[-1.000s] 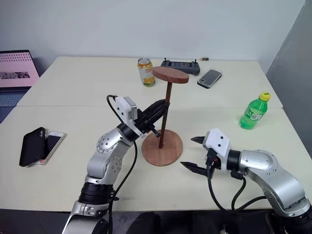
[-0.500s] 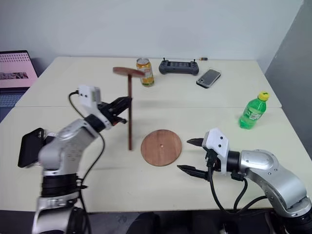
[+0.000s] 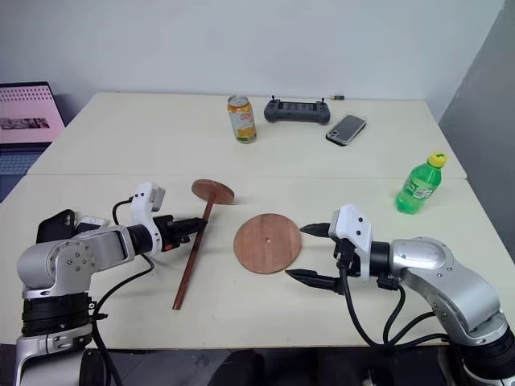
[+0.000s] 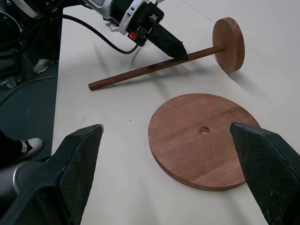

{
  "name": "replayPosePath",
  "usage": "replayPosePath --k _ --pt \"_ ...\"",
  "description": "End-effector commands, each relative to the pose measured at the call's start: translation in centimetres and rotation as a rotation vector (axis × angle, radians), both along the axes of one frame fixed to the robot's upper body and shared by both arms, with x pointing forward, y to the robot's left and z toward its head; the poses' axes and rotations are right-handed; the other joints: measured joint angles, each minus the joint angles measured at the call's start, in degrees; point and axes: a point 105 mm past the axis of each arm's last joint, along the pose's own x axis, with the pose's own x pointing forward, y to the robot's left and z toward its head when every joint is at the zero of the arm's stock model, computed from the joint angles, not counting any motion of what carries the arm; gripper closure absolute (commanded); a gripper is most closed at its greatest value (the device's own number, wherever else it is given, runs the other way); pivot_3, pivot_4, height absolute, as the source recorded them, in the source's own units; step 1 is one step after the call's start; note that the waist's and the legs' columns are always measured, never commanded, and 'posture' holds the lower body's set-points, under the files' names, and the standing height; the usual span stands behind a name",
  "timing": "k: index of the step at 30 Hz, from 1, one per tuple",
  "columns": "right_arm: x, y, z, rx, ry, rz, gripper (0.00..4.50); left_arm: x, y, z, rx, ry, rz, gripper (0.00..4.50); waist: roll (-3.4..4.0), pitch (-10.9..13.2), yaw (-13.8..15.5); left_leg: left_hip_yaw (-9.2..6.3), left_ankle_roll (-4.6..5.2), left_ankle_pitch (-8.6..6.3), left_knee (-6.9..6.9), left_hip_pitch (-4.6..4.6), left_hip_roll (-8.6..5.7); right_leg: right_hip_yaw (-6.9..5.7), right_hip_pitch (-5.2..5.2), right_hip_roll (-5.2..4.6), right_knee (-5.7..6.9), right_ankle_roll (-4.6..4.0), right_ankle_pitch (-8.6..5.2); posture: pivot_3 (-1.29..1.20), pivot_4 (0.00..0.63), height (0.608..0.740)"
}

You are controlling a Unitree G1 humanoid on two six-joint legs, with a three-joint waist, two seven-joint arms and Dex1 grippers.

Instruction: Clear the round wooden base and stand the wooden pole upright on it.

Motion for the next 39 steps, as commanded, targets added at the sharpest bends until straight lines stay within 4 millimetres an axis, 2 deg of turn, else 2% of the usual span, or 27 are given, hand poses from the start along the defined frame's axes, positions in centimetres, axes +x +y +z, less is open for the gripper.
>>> replayPosePath --k 1,2,10,13,17,23,27,34,39 --pt "-0.4 0.2 0.7 0.018 -0.035 0.016 0.0 -0.2 0.2 -0.6 0.019 0.027 0.02 3.88 0.0 0.0 0.01 0.0 0.0 0.0 0.0 0.0 0.0 0.0 0.0 0.0 0.0 0.0 0.0 0.0 0.15 0.74" --pt "-0.4 0.2 0.7 0.019 -0.034 0.014 0.0 -0.2 0.2 -0.5 0.015 0.027 0.02 3.53 0.0 0.0 0.0 0.0 0.0 0.0 0.0 0.0 0.0 0.0 0.0 0.0 -0.01 0.0 0.0 0.0 0.15 0.74" --pt "-0.6 0.2 0.7 0.024 -0.033 0.015 0.0 0.0 0.3 0.1 -0.008 0.067 -0.015 2.07 0.0 0.0 0.0 -0.01 0.0 0.0 0.0 -0.02 0.0 0.0 -0.02 0.0 0.0 0.0 0.0 0.0 0.15 0.74" --pt "-0.9 0.2 0.7 0.017 -0.023 0.037 0.0 -0.1 0.2 0.7 -0.045 0.101 -0.063 2.07 0.0 0.0 -0.02 0.0 0.0 0.0 -0.01 -0.03 0.0 -0.01 -0.03 0.0 0.0 0.0 0.0 0.0 0.15 0.74" --pt "-1.2 0.1 0.8 0.01 -0.007 0.061 0.0 -0.7 0.3 0.5 -0.071 0.173 -0.126 2.07 0.0 0.0 -0.11 0.01 0.0 0.0 -0.02 -0.03 0.0 0.0 -0.04 0.01 -0.01 0.0 0.0 0.0 0.15 0.74" --pt "-1.5 0.0 0.9 -0.003 0.014 0.089 0.0 -1.2 1.9 -0.7 -0.036 0.303 -0.139 2.07 0.0 0.0 -0.12 0.01 0.01 -0.01 -0.03 -0.02 0.0 0.01 -0.05 0.01 -0.01 -0.01 0.0 0.0 0.15 0.74" --pt "-1.8 0.0 1.0 -0.001 0.022 0.098 0.0 -0.6 2.2 -0.4 -0.045 0.319 -0.143 2.69 0.0 0.0 -0.11 0.01 0.15 -0.08 -0.04 -0.02 0.0 0.01 -0.06 0.01 0.0 -0.01 -0.01 0.0 0.15 0.74" --pt "-2.0 0.1 1.3 0.003 0.023 0.098 0.0 0.2 2.0 -0.5 -0.086 0.308 -0.128 4.12 0.0 0.0 -0.1 0.0 0.21 -0.12 -0.02 -0.04 0.0 0.01 -0.07 0.0 0.0 -0.01 -0.01 0.0 0.15 0.74" --pt "-2.0 0.1 1.4 0.002 0.02 0.098 0.0 0.4 2.0 -0.2 -0.11 0.29 -0.123 4.22 0.0 0.0 -0.08 0.0 0.21 -0.12 -0.02 -0.04 0.0 0.01 -0.06 0.0 0.01 -0.01 -0.01 0.0 0.15 0.74"
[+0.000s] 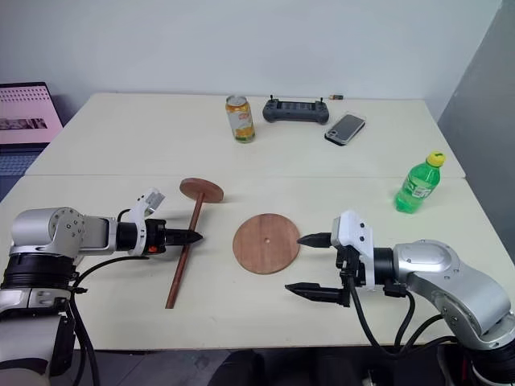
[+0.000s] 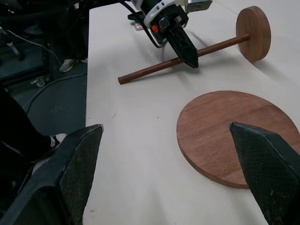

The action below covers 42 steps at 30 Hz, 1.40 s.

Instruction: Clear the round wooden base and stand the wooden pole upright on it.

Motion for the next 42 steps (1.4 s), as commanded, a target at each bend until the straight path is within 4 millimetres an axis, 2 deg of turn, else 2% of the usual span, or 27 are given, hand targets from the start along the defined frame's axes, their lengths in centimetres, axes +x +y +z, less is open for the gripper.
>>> replayPosePath --k 1,4,7,11,13,15,19,21,24,30,42 --pt "-0.3 0.1 1.1 0.005 -0.047 0.018 0.0 0.7 0.2 1.3 -0.034 -0.071 0.017 4.22 0.0 0.0 0.01 0.0 0.0 0.0 0.0 0.0 0.0 0.0 0.0 0.0 0.0 0.0 0.0 0.0 0.15 0.74" --pt "-0.3 0.0 1.1 0.004 -0.047 0.016 0.0 1.1 -0.2 3.4 -0.074 -0.181 -0.008 4.22 0.0 0.0 0.01 0.0 0.0 0.0 0.0 -0.01 0.0 0.0 0.0 0.0 0.0 0.0 0.0 0.0 0.15 0.74" --pt "-0.3 -0.2 1.2 0.001 -0.05 0.009 0.0 1.6 -1.7 6.4 -0.065 -0.393 -0.089 4.22 -0.01 0.01 0.02 -0.01 -0.01 0.0 0.01 -0.03 0.01 -0.01 -0.02 0.0 -0.01 0.0 0.0 0.0 0.15 0.74" --pt "-0.2 -0.5 1.3 -0.006 -0.057 0.0 0.0 1.0 -4.3 9.4 -0.078 -0.646 -0.212 4.22 -0.01 0.01 0.18 0.02 -0.22 0.12 0.02 -0.09 -0.01 0.0 -0.02 -0.08 -0.06 0.0 0.0 0.0 0.15 0.74" --pt "-0.1 -0.7 1.3 -0.013 -0.068 -0.009 0.0 0.6 -6.4 11.3 -0.146 -0.781 -0.241 4.22 -0.01 0.01 0.19 0.05 -0.23 0.12 0.02 -0.08 -0.01 0.03 -0.01 -0.09 -0.07 0.0 0.0 0.0 0.15 0.74" --pt "0.2 -0.9 1.3 -0.024 -0.089 -0.026 0.0 0.1 -8.5 12.1 -0.158 -0.919 -0.263 4.22 -0.02 0.01 0.24 0.05 -0.23 0.12 0.04 -0.09 -0.01 0.01 0.0 -0.09 -0.07 0.0 0.01 0.0 0.15 0.74" --pt "0.9 -1.1 1.4 -0.03 -0.128 -0.069 0.0 -0.6 -11.2 12.5 -0.113 -1.12 -0.305 4.23 -0.01 0.01 0.12 0.09 -0.23 0.12 0.03 -0.06 -0.01 0.03 0.0 -0.08 -0.05 0.0 0.01 0.0 0.15 0.74" --pt "1.2 -1.2 1.3 -0.039 -0.146 -0.096 0.0 -0.6 -12.0 13.0 -0.12 -1.187 -0.291 4.23 -0.02 0.01 0.21 0.11 -0.23 0.13 0.02 -0.04 -0.01 0.04 0.01 -0.07 -0.03 0.0 0.01 0.0 0.15 0.74" --pt "1.6 -1.5 0.9 -0.05 -0.167 -0.134 0.0 -0.8 -13.1 12.5 -0.101 -1.258 -0.31 4.23 -0.02 0.01 0.14 0.12 -0.22 0.13 0.03 -0.03 -0.01 0.04 0.02 -0.05 -0.02 0.0 0.01 0.0 0.15 0.74" --pt "1.6 -1.3 0.4 -0.03 -0.161 -0.174 0.0 -0.5 -13.9 10.1 -0.107 -1.256 -0.279 4.23 -0.01 0.01 0.2 0.13 -0.22 0.12 0.04 -0.03 -0.01 0.05 0.05 -0.04 -0.05 0.01 0.01 0.0 0.15 0.74" --pt "1.4 -1.2 0.0 -0.025 -0.146 -0.214 0.0 -0.6 -15.7 8.6 -0.148 -1.274 -0.289 4.23 -0.01 0.01 0.2 0.11 -0.02 0.01 0.04 -0.02 -0.01 0.02 0.06 -0.02 -0.03 0.01 0.01 0.0 0.15 0.74"
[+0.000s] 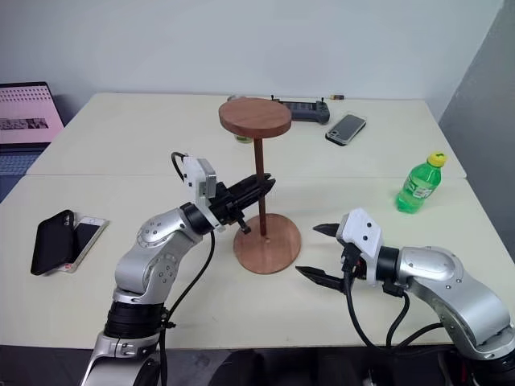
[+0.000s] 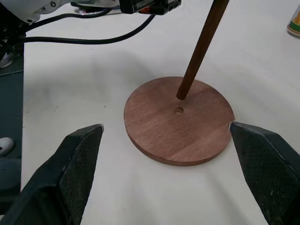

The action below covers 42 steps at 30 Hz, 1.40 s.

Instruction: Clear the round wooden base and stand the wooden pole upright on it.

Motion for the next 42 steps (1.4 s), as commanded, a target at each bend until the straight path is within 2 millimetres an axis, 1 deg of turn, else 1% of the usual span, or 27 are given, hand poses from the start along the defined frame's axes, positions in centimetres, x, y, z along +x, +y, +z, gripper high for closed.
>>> replayPosePath --k 1,4,8,14,25,36,42 --pt "-0.7 0.2 0.9 0.007 -0.036 0.01 0.0 -0.1 -0.7 0.2 -0.009 -0.045 -0.013 4.23 0.0 0.0 0.03 0.0 0.0 0.0 0.0 0.0 0.0 0.0 0.0 0.0 0.0 0.0 0.0 0.0 0.15 0.74" --pt "-1.2 -0.1 0.7 -0.017 -0.015 0.021 0.0 -0.3 -1.1 -0.2 -0.004 -0.044 -0.035 4.23 0.0 0.0 0.05 -0.01 0.01 0.0 0.0 -0.01 0.0 0.0 0.0 0.01 0.0 0.0 0.0 0.0 0.15 0.74" --pt "-1.2 -0.3 0.8 -0.022 -0.015 0.016 0.0 -0.4 -1.5 -1.0 0.016 -0.045 -0.054 4.23 0.0 0.0 -0.01 0.0 0.02 -0.01 0.0 0.0 0.0 0.0 0.0 0.01 0.0 0.0 0.0 0.0 0.15 0.74" --pt "-1.3 -0.4 1.0 -0.024 -0.008 0.017 0.0 -0.1 -1.0 -2.0 0.019 -0.032 -0.026 4.23 0.0 0.0 0.0 -0.02 0.04 -0.02 0.0 0.03 0.0 -0.03 0.04 0.02 0.0 0.0 0.0 0.0 0.15 0.74" --pt "-1.3 -0.4 1.0 -0.022 -0.003 0.021 0.0 0.0 0.2 -2.2 0.012 0.0 0.026 4.23 0.0 -0.01 -0.04 -0.03 0.05 -0.02 0.0 0.1 0.0 -0.03 0.08 0.03 0.0 0.01 0.0 0.0 0.15 0.74" --pt "-1.3 -0.4 1.0 -0.022 -0.002 0.026 0.0 -0.5 -0.1 -2.3 0.012 0.035 0.018 4.23 0.0 -0.01 -0.04 -0.03 0.04 -0.02 0.0 0.1 0.0 -0.02 0.09 0.03 0.0 0.01 0.0 0.0 0.15 0.74" --pt "-1.3 -0.3 1.0 -0.02 -0.001 0.028 0.0 -0.8 -0.4 -2.5 0.032 0.025 0.0 4.23 0.0 -0.01 -0.03 -0.03 0.04 -0.02 0.0 0.1 0.0 -0.03 0.1 0.03 0.0 0.01 -0.01 0.0 0.15 0.74"
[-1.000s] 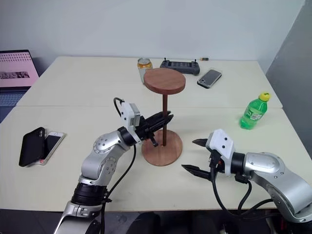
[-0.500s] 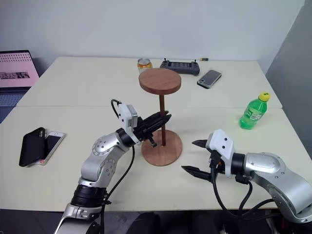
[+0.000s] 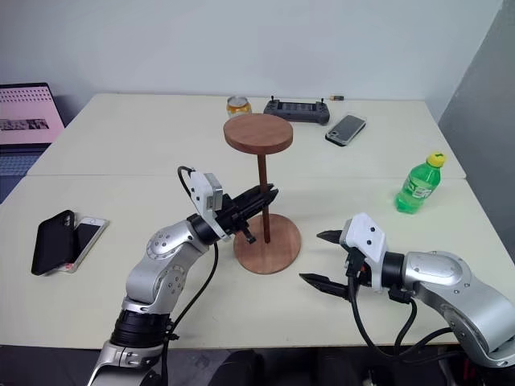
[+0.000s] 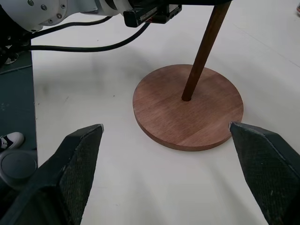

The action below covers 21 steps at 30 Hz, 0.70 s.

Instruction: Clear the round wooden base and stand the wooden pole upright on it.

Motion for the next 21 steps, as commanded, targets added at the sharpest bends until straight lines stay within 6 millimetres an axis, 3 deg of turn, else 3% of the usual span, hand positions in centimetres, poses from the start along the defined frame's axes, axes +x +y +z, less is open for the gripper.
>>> replayPosePath --k 1,21 --pt "-0.3 0.2 1.2 0.005 -0.055 0.024 0.0 -0.5 -0.1 -0.8 0.04 0.005 -0.016 4.23 0.0 0.0 0.0 0.0 0.0 0.0 0.0 0.0 0.0 0.0 0.0 0.0 0.0 0.0 0.0 0.0 0.15 0.74" --pt "-0.5 0.5 1.1 0.012 -0.059 0.036 0.0 -0.9 2.6 -4.3 0.093 0.029 0.084 4.23 0.05 -0.28 -0.12 0.01 0.03 -0.02 -0.06 0.26 0.03 0.03 0.2 0.04 -0.01 0.0 -0.01 0.0 0.15 0.74"
